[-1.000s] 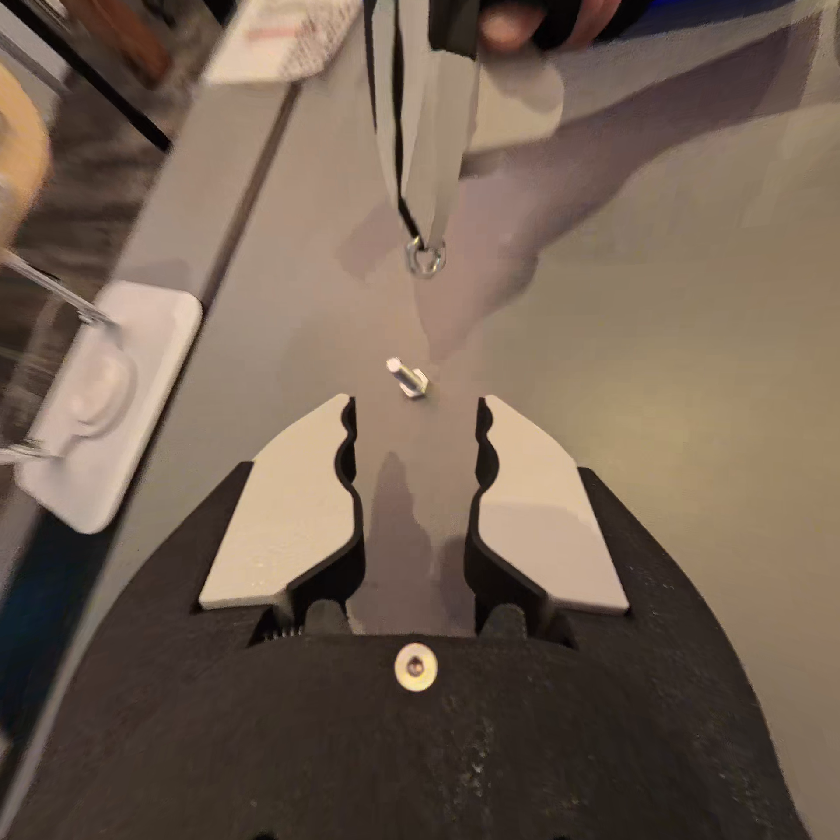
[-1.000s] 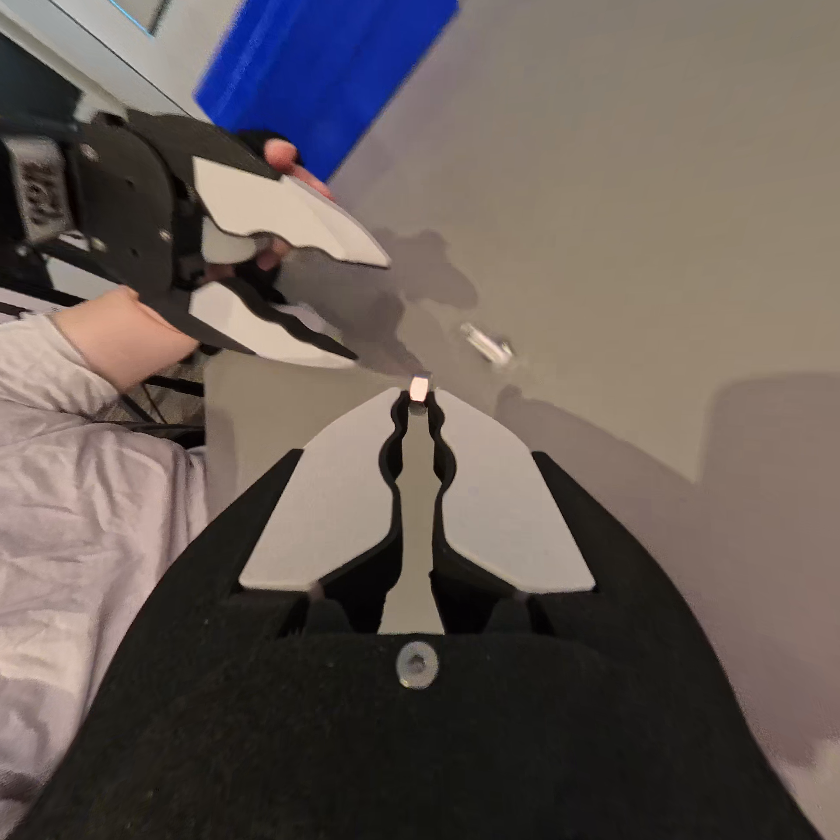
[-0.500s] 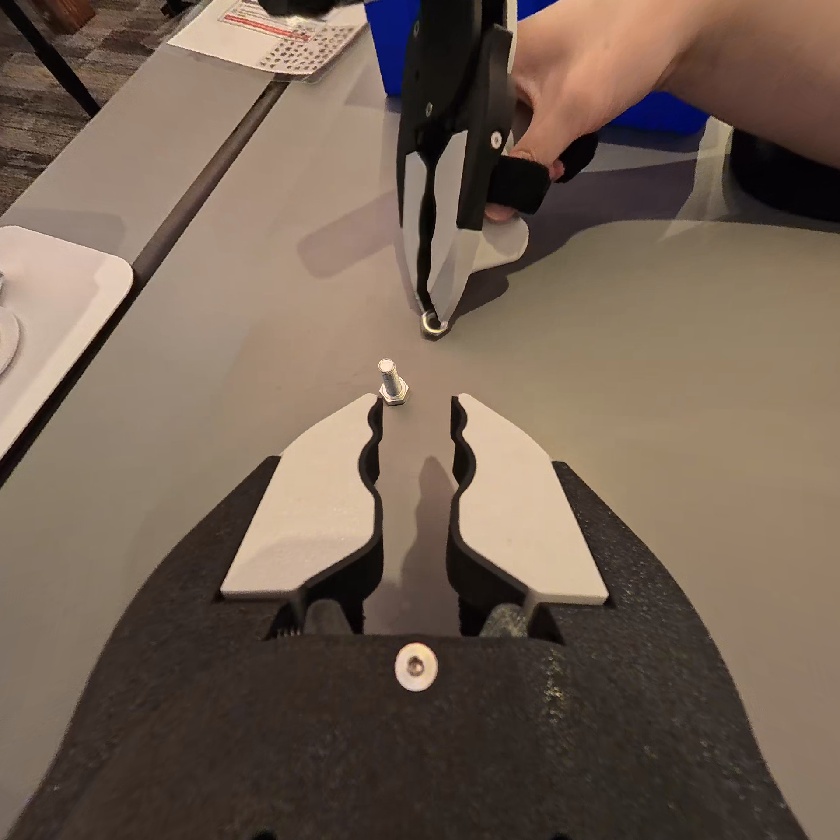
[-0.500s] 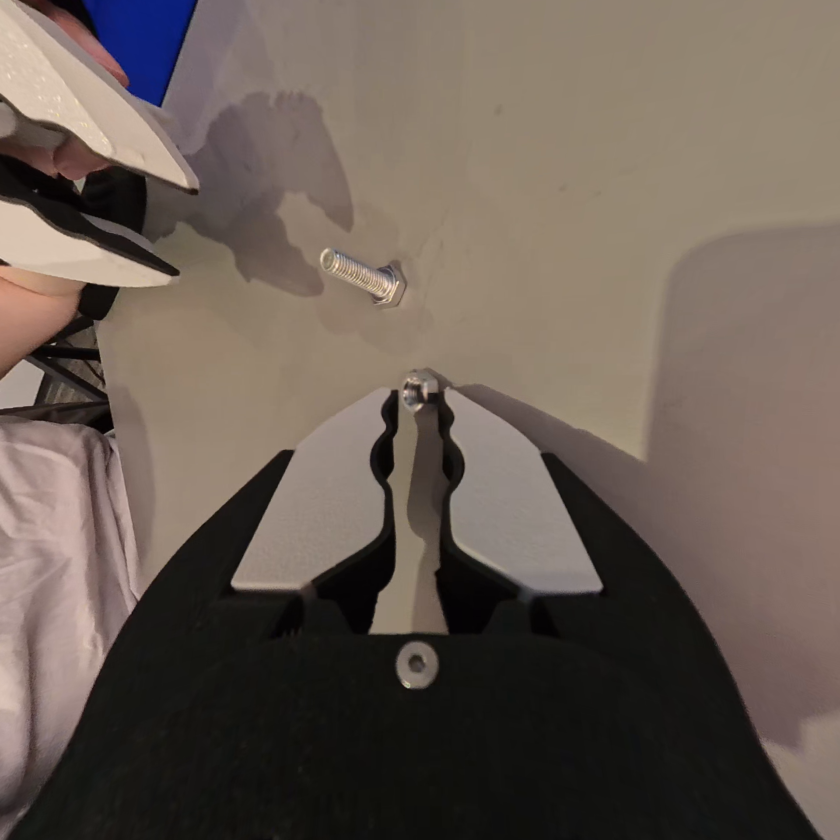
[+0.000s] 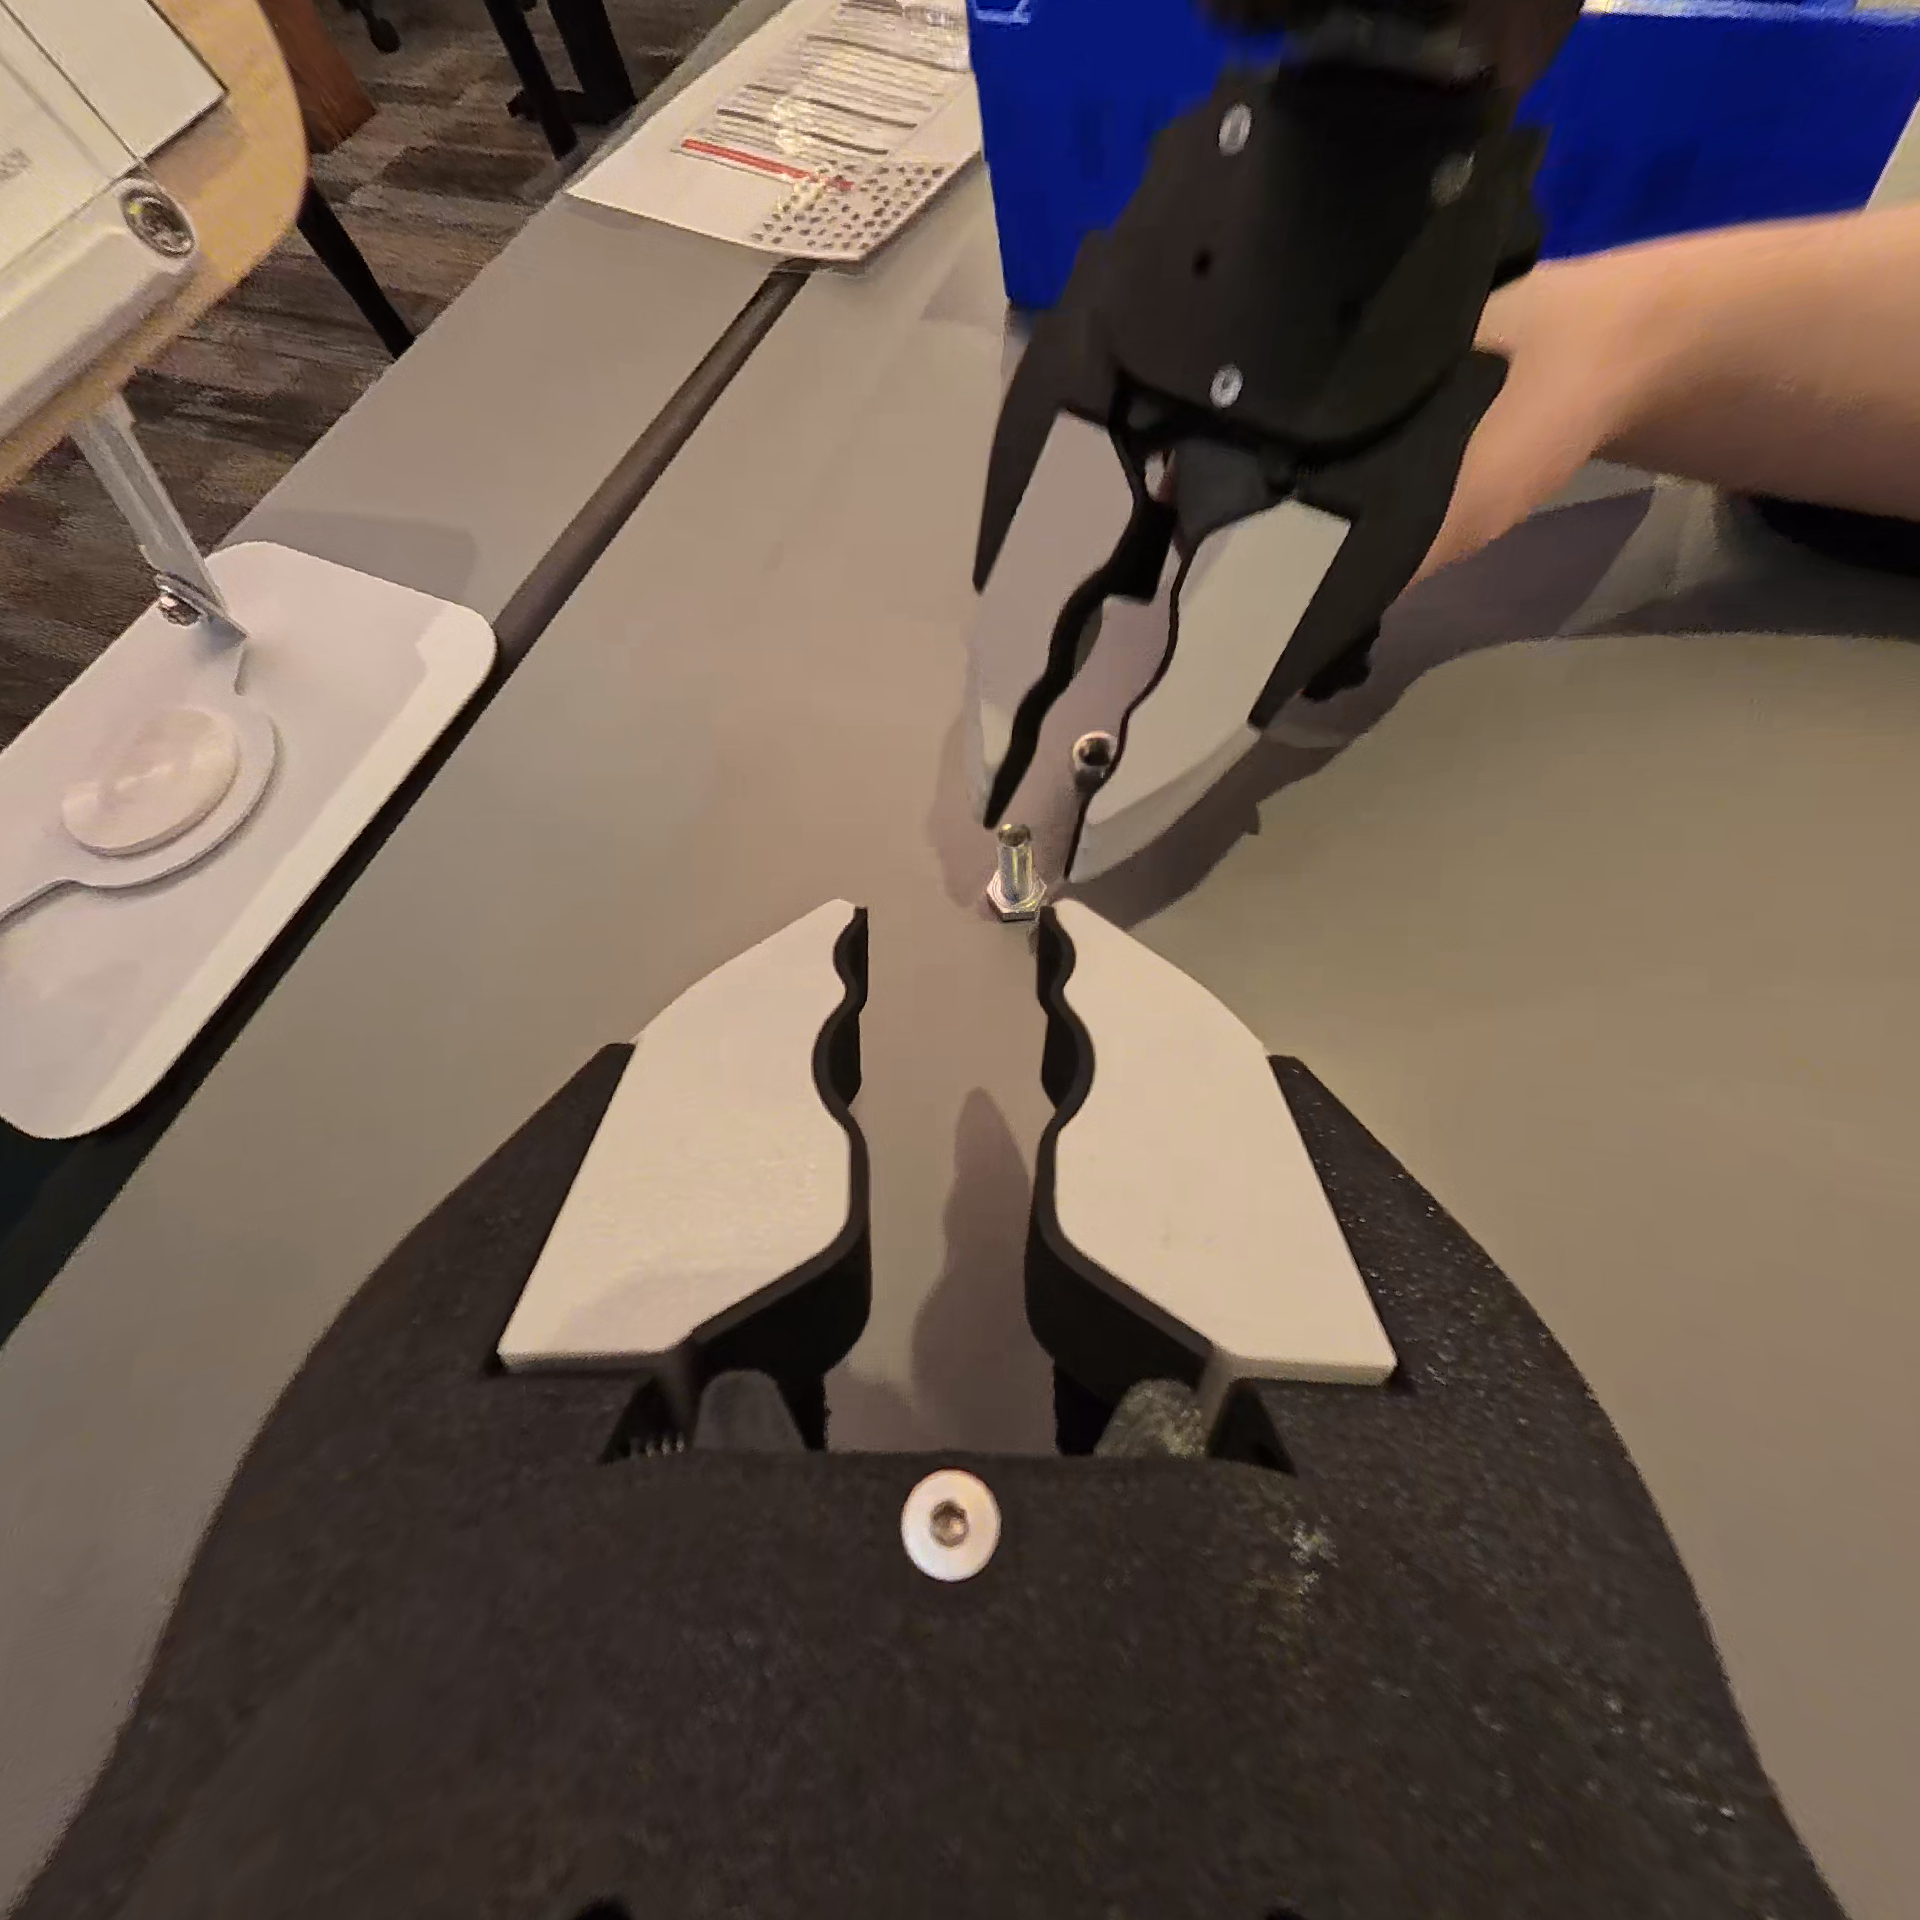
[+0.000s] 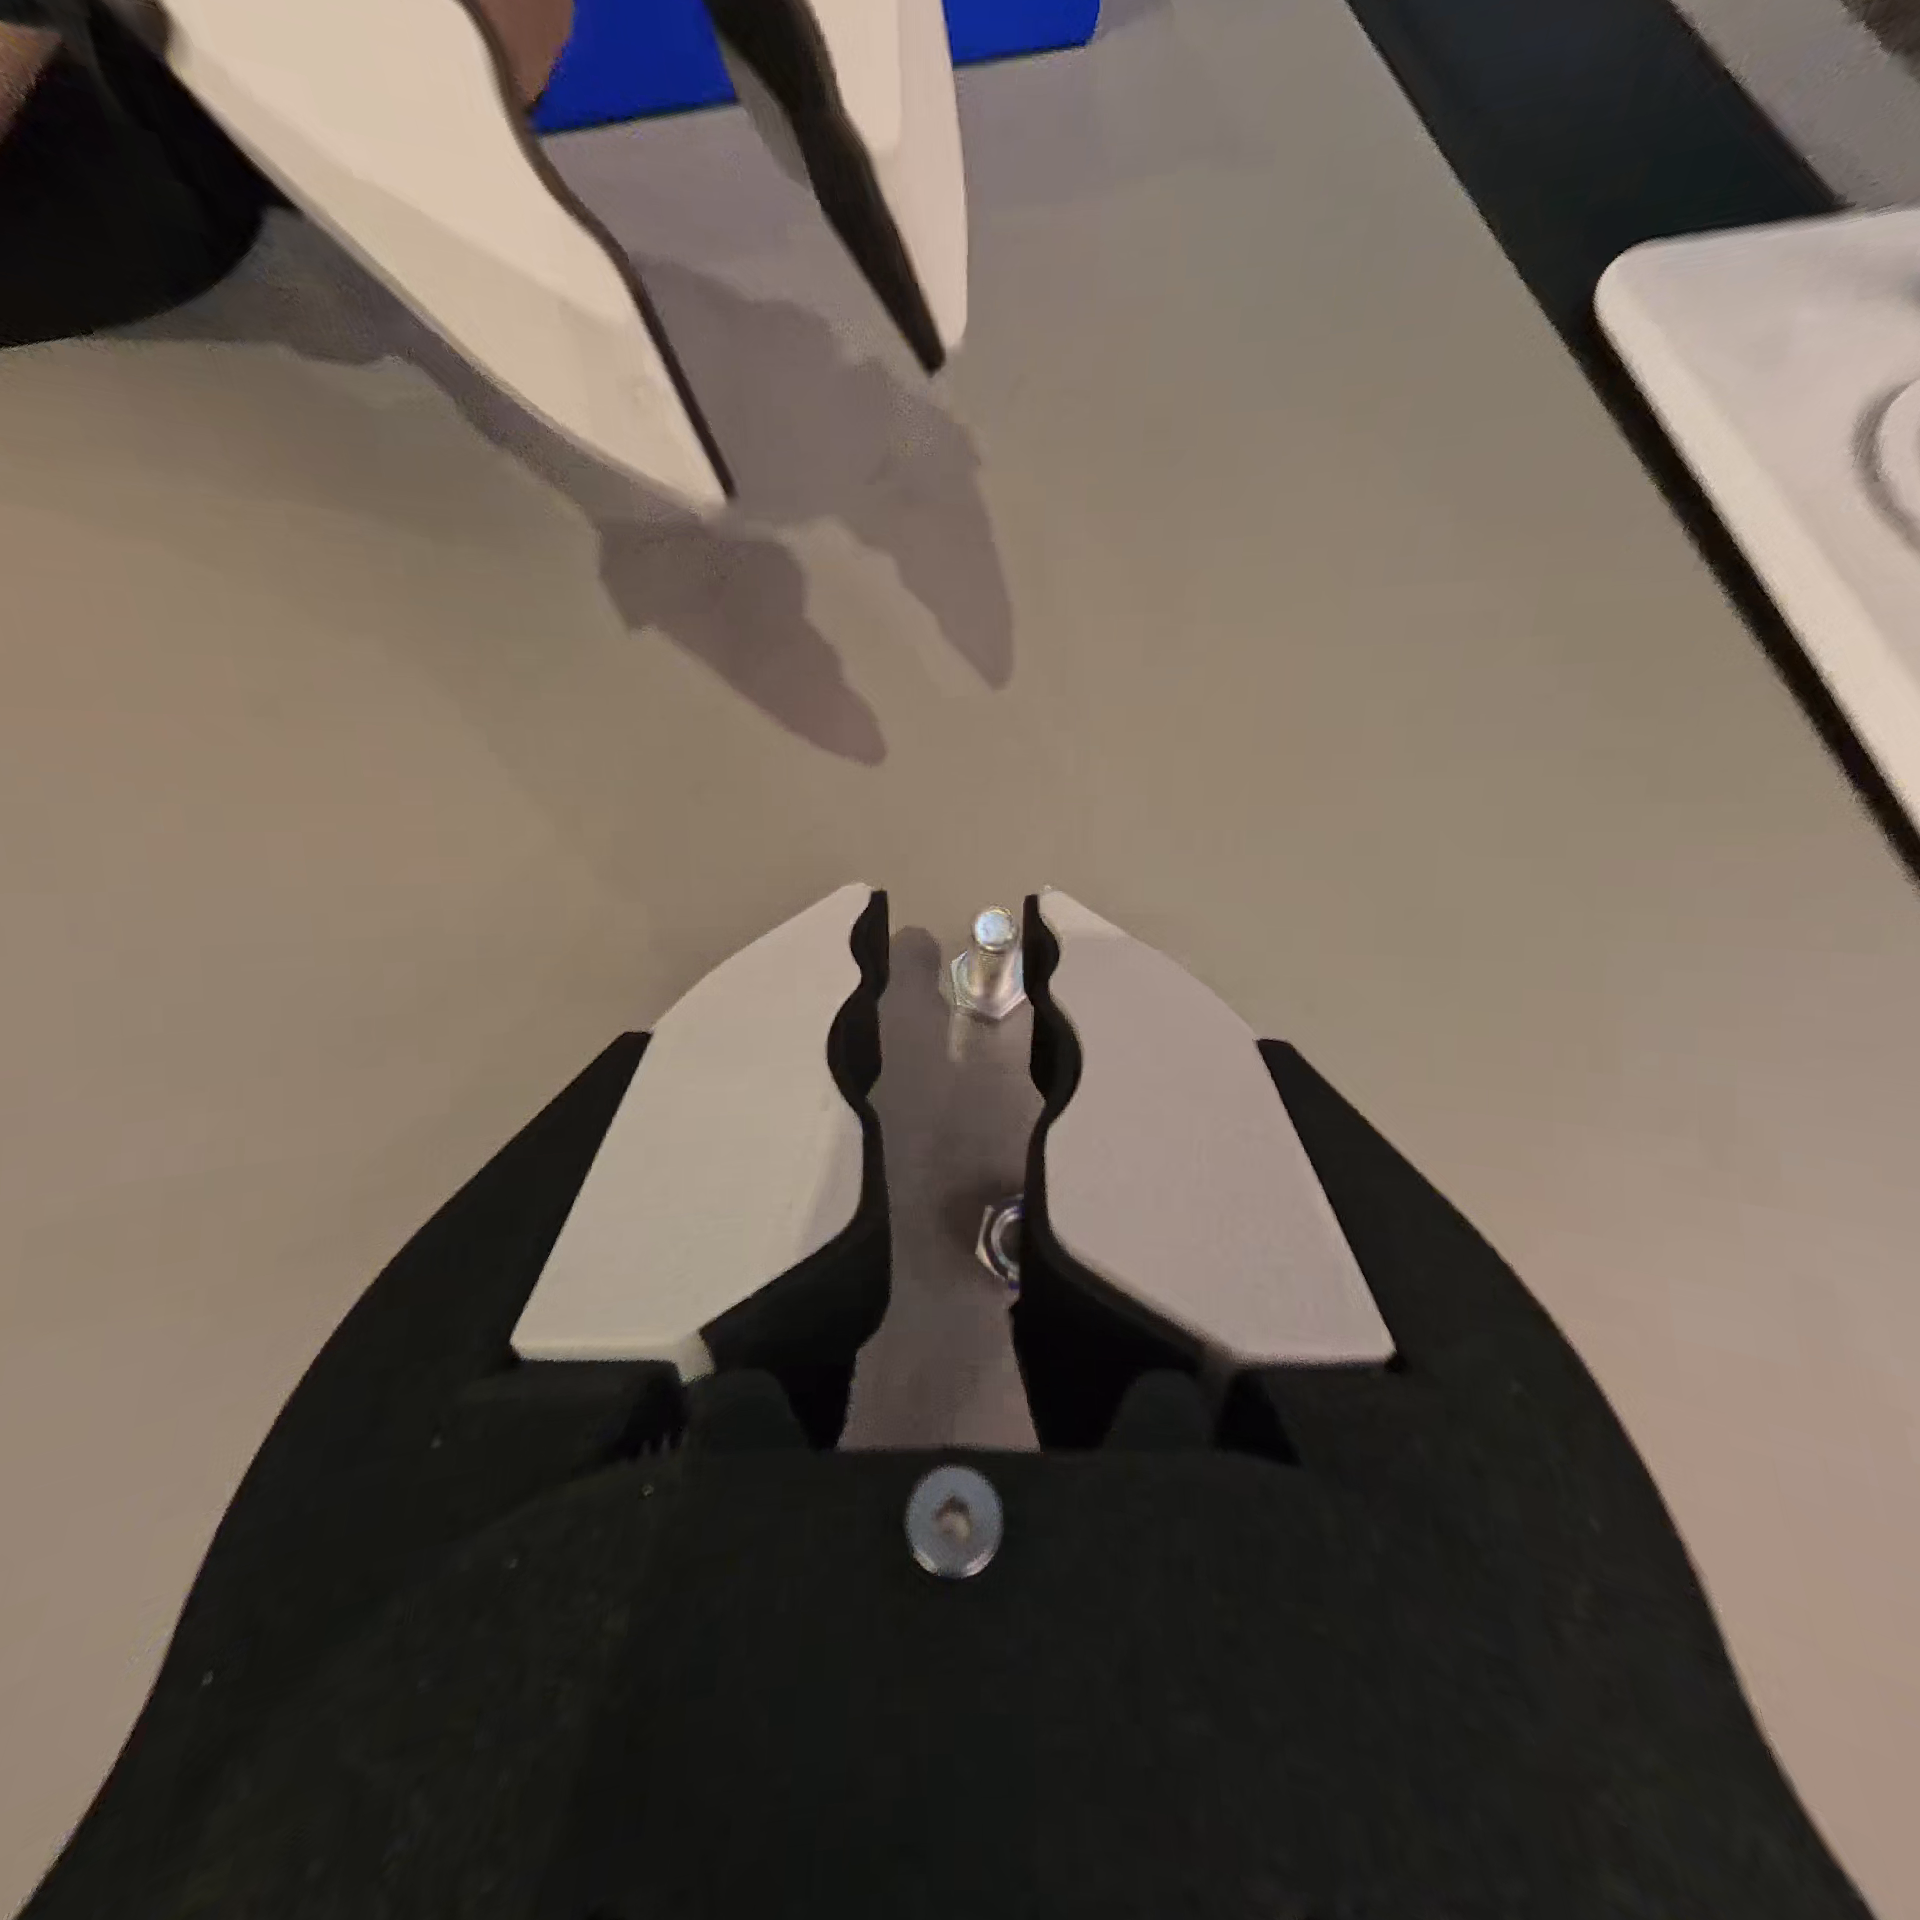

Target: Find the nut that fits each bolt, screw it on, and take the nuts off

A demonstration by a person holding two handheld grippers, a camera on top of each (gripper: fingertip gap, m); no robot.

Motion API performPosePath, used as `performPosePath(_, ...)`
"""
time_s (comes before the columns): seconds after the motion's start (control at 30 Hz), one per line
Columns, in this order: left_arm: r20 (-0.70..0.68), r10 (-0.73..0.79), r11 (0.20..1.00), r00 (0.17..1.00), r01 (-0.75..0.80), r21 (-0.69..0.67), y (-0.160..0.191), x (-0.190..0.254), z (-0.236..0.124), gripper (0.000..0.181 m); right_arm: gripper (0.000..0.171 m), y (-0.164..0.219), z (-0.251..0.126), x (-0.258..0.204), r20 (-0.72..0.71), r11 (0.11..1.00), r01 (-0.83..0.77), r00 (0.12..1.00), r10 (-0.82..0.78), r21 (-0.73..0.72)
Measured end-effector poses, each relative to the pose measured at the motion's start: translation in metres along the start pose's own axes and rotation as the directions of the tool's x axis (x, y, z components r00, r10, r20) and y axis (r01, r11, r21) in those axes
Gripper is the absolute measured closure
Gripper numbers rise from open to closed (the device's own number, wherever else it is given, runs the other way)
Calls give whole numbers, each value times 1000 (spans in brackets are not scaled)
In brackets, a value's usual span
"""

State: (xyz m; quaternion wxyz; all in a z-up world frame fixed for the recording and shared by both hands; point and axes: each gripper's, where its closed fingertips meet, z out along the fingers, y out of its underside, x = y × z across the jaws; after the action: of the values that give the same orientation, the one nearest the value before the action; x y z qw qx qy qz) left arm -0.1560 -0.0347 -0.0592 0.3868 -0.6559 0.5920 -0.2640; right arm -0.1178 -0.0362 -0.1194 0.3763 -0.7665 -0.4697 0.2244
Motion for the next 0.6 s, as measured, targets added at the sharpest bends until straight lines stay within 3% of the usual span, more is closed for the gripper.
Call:
performPosePath(0.07,-22,-31,999,999,32,32,-5,0,-2,149,151,9,8,3,-3,999,-28,1000,28,-36)
performPosePath(0.1,-39,-42,998,998,43,45,-7,2,-3,148,161,11,10,6,-22,999,-13,1000,12,-43)
performPosePath(0.2,-80,-47,997,996,52,60,-7,6,-1,139,162,6,5,5,-38,998,22,999,-24,-50)
performPosePath(0.3,-142,-33,996,989,45,78,-6,17,4,121,162,-23,-15,0,-3,996,-54,999,55,70)
performPosePath(0.37,-175,-7,991,985,30,133,-14,30,6,118,162,-46,-32,-11,85,978,-114,991,101,175)
performPosePath(0.47,-168,47,978,985,-10,210,-28,44,8,116,162,-74,-55,-31,177,950,-103,983,52,295)
performPosePath(0.6,-160,86,946,983,-30,323,-45,57,1,121,162,-91,-71,-50,198,934,-25,979,-49,356)
